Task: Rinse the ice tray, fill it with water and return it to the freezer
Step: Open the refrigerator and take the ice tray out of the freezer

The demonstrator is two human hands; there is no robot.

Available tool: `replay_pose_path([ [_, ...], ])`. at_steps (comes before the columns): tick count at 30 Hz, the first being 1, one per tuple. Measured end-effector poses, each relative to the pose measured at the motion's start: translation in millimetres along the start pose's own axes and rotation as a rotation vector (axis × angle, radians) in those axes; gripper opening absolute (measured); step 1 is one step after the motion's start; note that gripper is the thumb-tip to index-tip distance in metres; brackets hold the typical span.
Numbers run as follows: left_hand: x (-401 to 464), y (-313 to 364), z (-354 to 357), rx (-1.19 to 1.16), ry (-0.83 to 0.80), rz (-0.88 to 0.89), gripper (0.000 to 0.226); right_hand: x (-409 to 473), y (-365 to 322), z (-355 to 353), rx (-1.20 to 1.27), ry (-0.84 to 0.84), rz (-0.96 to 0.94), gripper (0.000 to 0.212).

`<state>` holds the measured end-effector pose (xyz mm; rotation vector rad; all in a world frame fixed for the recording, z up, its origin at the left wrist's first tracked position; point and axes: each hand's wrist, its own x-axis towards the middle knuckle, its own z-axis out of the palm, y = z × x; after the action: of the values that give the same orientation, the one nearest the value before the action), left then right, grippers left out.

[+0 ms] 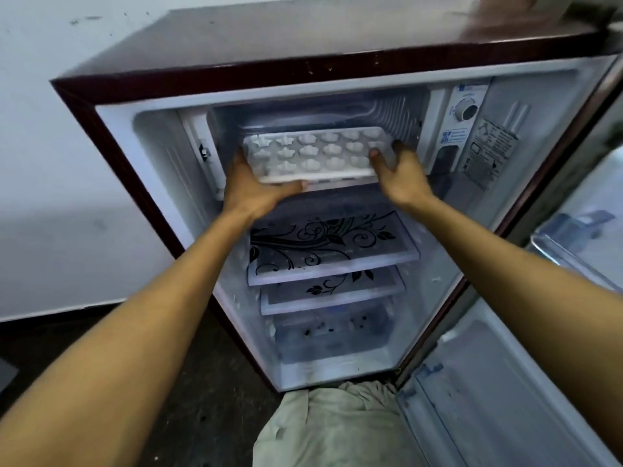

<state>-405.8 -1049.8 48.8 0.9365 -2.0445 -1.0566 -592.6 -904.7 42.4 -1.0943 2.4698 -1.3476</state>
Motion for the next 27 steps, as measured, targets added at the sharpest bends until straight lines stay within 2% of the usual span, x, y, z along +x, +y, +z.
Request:
replay_pose_path([
  [2, -33.7, 6.8, -8.1, 0.001, 0.010, 0.058, 0.088, -39.5, -0.8, -8.0, 0.053, 0.000, 0.020, 0.058],
  [4, -64.4, 8.1, -15.0, -0.021, -0.003, 0.116, 0.081, -77.6, 3.1, -14.3, 0.088, 0.006, 0.049, 0.071],
  [5, -81.1, 7.4, -17.8, -0.034, -0.024, 0.118, 0.084, -97.8, 6.2, -17.3, 0.086, 0.007, 0.068, 0.075],
  [9, -140.8, -7.0, -23.5, -0.051, -0.109, 0.037, 0.117, -178.2, 14.9, -30.9, 0.109, 0.021, 0.068, 0.078],
  [10, -156.4, -9.0, -24.5, -0.059, -0.133, 0.038, 0.118, -199.7, 16.5, -34.6, 0.120, 0.034, 0.066, 0.076],
  [14, -210.2, -7.8, -23.8, -0.110, -0.194, 0.062, 0.110, -267.3, 20.3, -47.9, 0.170, 0.087, 0.129, 0.061],
  [20, -283.3, -9.1, -8.7, -0.187, -0.375, 0.125, 0.103, -384.1, 33.5, -64.8, 0.180, 0.244, 0.221, 0.044],
  [27, -357.7, -1.4, 30.8, -0.252, -0.684, 0.142, 0.082, -516.0, 55.6, -79.4, 0.238, 0.477, 0.541, 0.071],
])
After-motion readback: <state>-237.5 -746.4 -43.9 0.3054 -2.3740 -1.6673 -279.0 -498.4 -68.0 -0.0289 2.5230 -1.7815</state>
